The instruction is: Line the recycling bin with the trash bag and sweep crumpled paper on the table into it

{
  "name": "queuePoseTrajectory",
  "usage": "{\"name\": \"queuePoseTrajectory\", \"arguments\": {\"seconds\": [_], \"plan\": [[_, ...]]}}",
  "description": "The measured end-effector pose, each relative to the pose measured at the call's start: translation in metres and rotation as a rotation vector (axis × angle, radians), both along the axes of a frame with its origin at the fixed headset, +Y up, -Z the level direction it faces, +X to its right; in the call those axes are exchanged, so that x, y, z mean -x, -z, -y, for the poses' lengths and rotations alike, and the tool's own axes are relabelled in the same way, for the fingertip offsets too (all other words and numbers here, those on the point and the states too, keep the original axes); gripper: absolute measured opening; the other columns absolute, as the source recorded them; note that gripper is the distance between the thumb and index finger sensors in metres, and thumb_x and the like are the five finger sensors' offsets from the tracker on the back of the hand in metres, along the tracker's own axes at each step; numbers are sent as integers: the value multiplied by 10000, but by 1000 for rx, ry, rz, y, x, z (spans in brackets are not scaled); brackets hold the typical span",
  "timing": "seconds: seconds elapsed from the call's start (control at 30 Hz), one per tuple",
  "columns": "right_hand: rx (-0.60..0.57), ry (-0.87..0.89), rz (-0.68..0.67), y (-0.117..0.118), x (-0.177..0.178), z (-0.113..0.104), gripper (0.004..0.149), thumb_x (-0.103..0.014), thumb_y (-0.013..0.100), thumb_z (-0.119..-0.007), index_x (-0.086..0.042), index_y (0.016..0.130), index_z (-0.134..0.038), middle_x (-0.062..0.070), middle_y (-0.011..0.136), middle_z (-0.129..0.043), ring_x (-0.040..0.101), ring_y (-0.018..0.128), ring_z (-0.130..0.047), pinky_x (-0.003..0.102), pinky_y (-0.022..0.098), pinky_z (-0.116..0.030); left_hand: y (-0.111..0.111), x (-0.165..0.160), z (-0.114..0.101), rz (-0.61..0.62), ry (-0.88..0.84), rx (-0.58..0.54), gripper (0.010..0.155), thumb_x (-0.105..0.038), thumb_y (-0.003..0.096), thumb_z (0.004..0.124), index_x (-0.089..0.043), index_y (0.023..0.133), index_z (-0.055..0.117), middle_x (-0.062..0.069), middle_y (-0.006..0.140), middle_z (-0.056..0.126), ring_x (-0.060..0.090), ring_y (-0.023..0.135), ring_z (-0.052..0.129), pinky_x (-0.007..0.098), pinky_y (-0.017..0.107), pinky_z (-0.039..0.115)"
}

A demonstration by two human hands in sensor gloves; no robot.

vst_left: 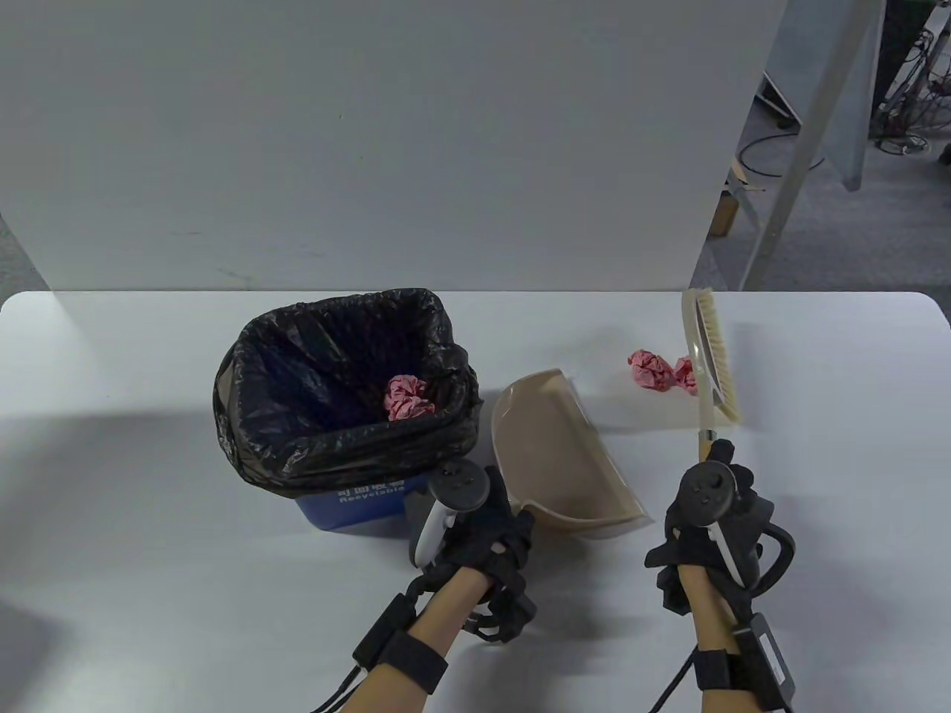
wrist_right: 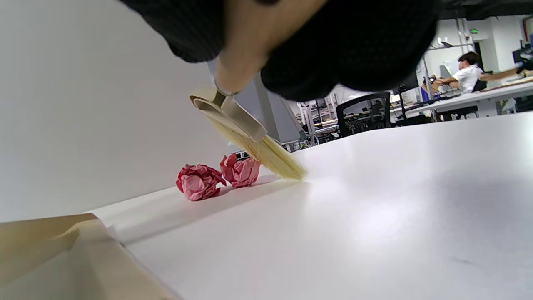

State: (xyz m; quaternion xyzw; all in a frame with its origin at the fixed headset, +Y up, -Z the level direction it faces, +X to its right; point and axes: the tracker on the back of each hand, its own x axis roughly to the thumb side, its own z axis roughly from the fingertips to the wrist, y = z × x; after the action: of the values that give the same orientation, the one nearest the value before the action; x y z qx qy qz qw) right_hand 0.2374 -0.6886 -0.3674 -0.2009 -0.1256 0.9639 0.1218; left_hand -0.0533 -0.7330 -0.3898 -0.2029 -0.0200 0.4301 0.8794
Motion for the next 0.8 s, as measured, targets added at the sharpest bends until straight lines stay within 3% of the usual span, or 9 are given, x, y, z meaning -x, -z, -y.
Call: {"name": "queuePoseTrajectory", "arguments": {"seconds": [0.47,0.8], "plan": [[137,-187,-175,-3,24,0,558,-274,620,-646,-87,1118,-482,250,957,-709,364,634,-856,490,459,-806,0,2,3,-21,-8,25,822,-292,604,700,-16,1123,126,261,1153,365,324,887,773,417,560,857],[193,-148,-303,-16,35,-14,560,-283,622,-634,-101,1123,-464,239,963,-701,352,637,-852,480,463,-806,0,2,3,-46,19,26,823,-291,602,694,0,1114,119,280,1142,361,334,885,773,423,550,860]]}}
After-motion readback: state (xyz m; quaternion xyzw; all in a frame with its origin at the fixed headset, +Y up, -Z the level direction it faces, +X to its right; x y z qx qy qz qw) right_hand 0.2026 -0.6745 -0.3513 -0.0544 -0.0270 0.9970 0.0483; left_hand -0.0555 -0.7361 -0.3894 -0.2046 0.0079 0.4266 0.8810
